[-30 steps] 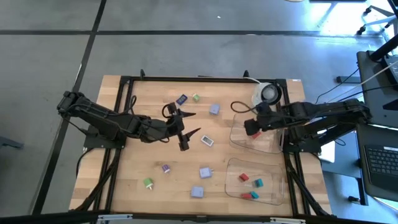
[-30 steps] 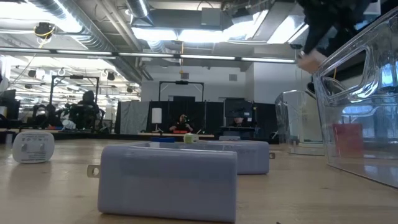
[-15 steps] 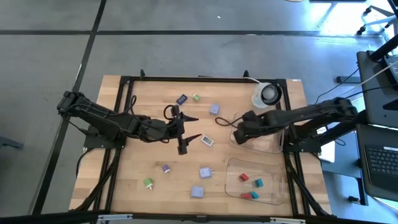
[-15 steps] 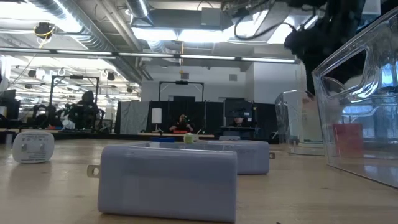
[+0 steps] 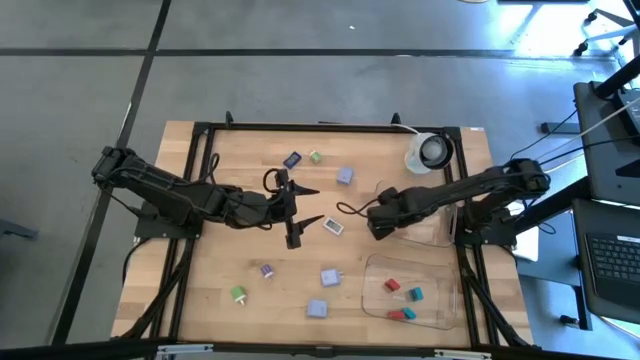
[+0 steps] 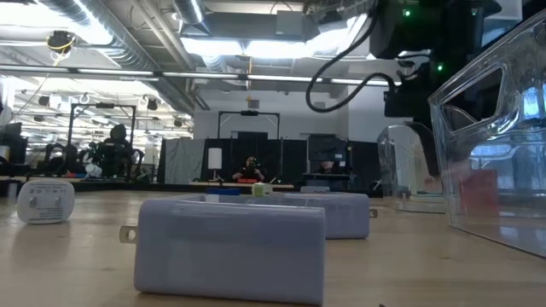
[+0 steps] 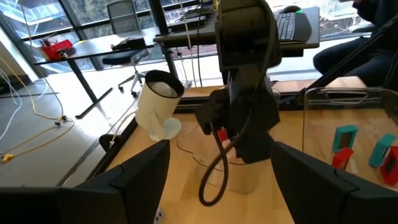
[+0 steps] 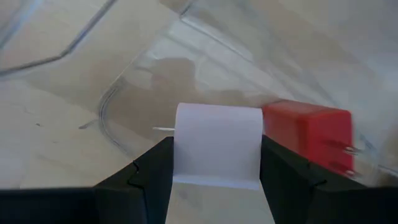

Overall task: Pick & Place Office items
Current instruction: Put the white charger adapter into the top transparent bin, then put the white digital timer into the bottom transparent bin

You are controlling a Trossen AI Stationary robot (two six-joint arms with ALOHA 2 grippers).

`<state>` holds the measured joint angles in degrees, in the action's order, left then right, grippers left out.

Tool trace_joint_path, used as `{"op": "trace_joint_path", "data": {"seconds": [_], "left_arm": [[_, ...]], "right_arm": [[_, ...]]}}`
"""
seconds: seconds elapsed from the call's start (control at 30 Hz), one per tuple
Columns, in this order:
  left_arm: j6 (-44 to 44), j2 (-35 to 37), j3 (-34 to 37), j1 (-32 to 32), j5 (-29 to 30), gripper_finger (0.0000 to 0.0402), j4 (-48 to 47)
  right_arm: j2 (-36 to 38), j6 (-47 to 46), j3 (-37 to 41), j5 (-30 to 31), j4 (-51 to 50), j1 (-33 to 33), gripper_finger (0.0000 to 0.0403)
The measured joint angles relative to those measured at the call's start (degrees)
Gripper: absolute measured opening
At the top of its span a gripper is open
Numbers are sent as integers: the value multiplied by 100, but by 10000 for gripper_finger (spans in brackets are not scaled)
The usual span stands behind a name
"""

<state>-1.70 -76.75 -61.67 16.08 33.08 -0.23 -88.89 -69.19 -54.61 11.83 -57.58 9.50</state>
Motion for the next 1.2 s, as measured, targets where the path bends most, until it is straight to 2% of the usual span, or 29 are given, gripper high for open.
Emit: {"op": "trace_joint_path", "data": {"seconds": [0.17,0.43,0.67,0.97,1.1,1.2], "left_arm": [[1,0,0,0,2,278,-2],[1,0,0,0,4,276,-2],[1,0,0,-1,7,278,-2],[114,0,0,0,-6,277,0],[493,0,0,-2,-9,278,59],[770,0,0,-1,-10,276,127]], "right_arm": [[-77,-2,0,0,281,0,207],[-67,-4,0,125,404,0,253],[-8,-4,0,59,349,0,266],[975,-242,-2,44,352,33,257],[1464,-214,-2,331,965,143,250],[1642,-58,-2,770,1797,263,244]]}}
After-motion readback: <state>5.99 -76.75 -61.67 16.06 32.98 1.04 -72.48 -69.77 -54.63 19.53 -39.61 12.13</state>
